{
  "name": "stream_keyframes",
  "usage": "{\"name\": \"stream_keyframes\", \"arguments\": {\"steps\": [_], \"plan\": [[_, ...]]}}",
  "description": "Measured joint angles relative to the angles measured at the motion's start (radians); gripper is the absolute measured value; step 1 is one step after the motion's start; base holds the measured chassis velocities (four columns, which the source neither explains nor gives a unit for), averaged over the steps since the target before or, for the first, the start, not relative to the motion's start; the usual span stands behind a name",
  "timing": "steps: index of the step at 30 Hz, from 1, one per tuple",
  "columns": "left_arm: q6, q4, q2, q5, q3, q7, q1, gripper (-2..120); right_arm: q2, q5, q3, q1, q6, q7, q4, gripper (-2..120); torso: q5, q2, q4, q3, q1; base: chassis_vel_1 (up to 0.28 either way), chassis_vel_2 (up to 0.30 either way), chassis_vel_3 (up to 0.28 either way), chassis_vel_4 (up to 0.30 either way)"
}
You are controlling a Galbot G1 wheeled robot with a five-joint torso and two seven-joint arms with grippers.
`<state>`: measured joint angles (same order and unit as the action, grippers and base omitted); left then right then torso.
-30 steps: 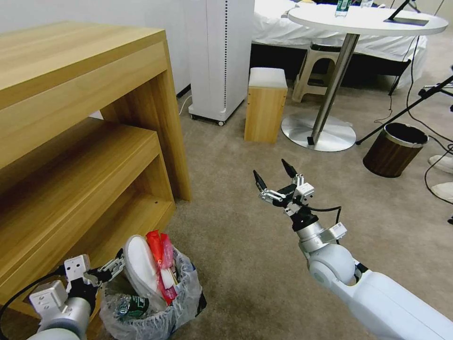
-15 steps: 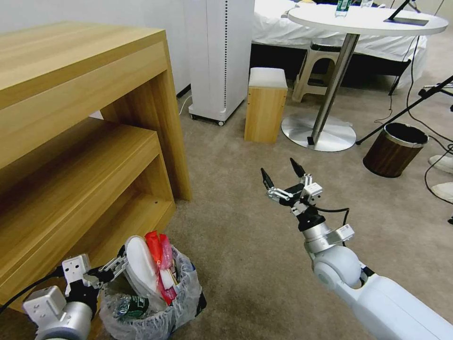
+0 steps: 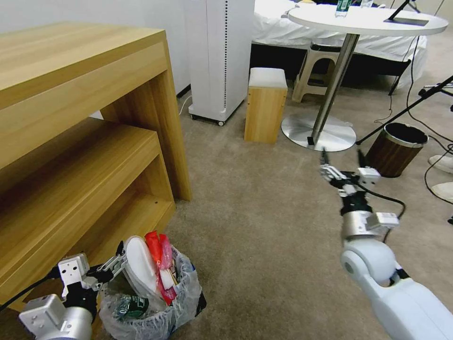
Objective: Pick up the trash bin and place the garbage on the floor into it.
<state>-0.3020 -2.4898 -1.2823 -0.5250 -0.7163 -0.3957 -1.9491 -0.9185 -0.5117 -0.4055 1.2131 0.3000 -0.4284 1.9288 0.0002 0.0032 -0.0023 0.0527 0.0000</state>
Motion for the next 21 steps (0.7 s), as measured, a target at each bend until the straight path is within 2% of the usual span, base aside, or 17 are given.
{"name": "stream_keyframes", "arguments": {"steps": [7,16,21], "plan": [[0.000,-0.011,-0.022,0.025,0.011,0.005,-0.022,98,-0.017,0.010,-0.023,0.056,-0.015,-0.021,-0.007,100,-0.0002,0.000,0.0000,0.000,0.000,0.000,0.000,0.000,0.000],[0.005,-0.011,-0.036,0.067,0.014,0.012,-0.030,99,-0.069,0.098,-0.045,0.110,-0.029,-0.037,-0.059,100,-0.0002,0.000,0.0000,0.000,0.000,0.000,0.000,0.000,0.000],[0.011,-0.011,-0.034,0.097,0.021,0.025,-0.039,99,-0.094,0.109,-0.052,0.138,-0.080,-0.054,-0.054,100,-0.0007,0.000,-0.0001,0.000,0.000,0.000,0.000,0.000,0.000]]}}
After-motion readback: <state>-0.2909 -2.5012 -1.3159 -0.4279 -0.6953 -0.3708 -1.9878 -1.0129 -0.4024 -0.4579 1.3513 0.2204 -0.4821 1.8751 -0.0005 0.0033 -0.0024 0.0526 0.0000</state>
